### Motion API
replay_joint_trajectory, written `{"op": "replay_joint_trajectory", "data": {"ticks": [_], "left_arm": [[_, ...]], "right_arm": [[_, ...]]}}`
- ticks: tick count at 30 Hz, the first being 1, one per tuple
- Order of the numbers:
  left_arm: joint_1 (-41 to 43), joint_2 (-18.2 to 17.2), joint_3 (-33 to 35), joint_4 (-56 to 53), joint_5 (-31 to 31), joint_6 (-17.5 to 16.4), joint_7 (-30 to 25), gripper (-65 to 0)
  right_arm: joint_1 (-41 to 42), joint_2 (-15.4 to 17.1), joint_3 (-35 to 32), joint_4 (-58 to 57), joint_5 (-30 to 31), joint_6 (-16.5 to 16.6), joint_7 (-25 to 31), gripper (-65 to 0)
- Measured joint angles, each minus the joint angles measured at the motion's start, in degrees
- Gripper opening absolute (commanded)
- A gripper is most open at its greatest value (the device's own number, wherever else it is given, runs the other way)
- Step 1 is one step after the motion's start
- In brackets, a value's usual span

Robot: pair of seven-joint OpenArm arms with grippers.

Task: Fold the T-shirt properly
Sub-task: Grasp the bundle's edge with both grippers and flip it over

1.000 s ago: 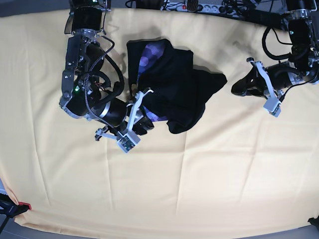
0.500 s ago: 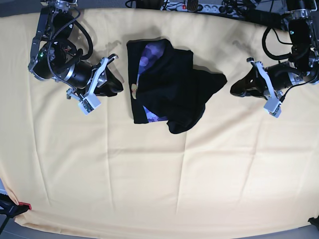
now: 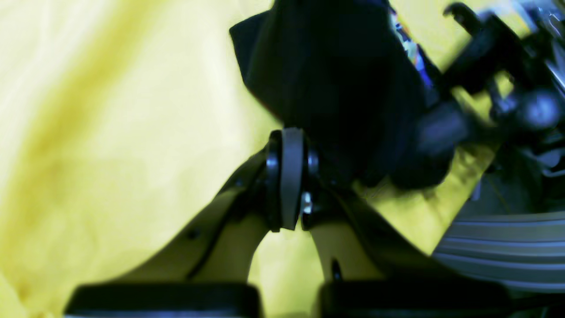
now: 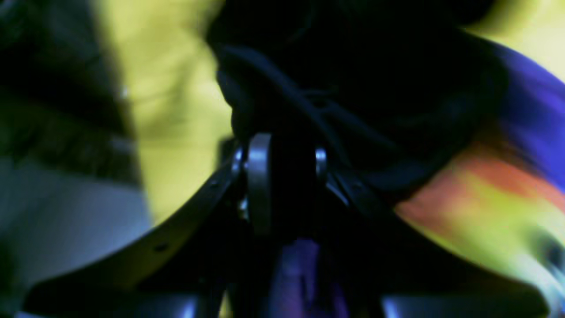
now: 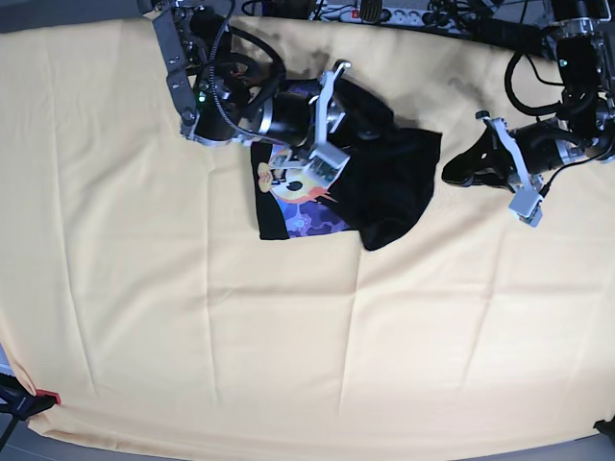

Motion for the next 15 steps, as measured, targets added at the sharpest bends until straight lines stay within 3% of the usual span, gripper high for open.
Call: {"op": "replay_joint_trajectory", "data": {"ticks": [3, 5, 8, 10, 12, 15], "left_arm": [[0.00, 0.00, 0.00, 0.00, -0.04, 0.00, -0.02, -65.0], [0.00, -0.02, 0.00, 0.00, -0.04, 0.00, 0.00, -65.0], [0.00, -0.24, 0.00, 0.00, -1.31, -0.33, 1.86, -65.0], [0.04, -0.59, 0.00, 0.46, -7.98, -3.30, 6.47, -65.0], [-0.02, -0.59, 0.00, 1.86, -14.16, -4.57, 11.15, -65.0], [0.00, -0.50, 0.07, 6.14, -14.60, -4.55, 13.51, -65.0]], "right_arm": [[2.54, -0.04, -7.48, -0.07, -2.14, 0.13, -0.28, -65.0], [5.09, -1.38, -10.03, -0.04, -7.21, 0.11, -0.15, -65.0], [9.18, -2.51, -10.08, 0.39, -12.35, -0.13, -0.17, -65.0], [11.41, -2.40, -9.99, 1.33, -16.00, -5.14, -0.20, -65.0], [13.60, -2.38, -9.92, 1.36, -20.81, -5.88, -0.20, -65.0], [15.63, -1.79, -7.65, 1.36, -25.51, -7.13, 0.00, -65.0]]}}
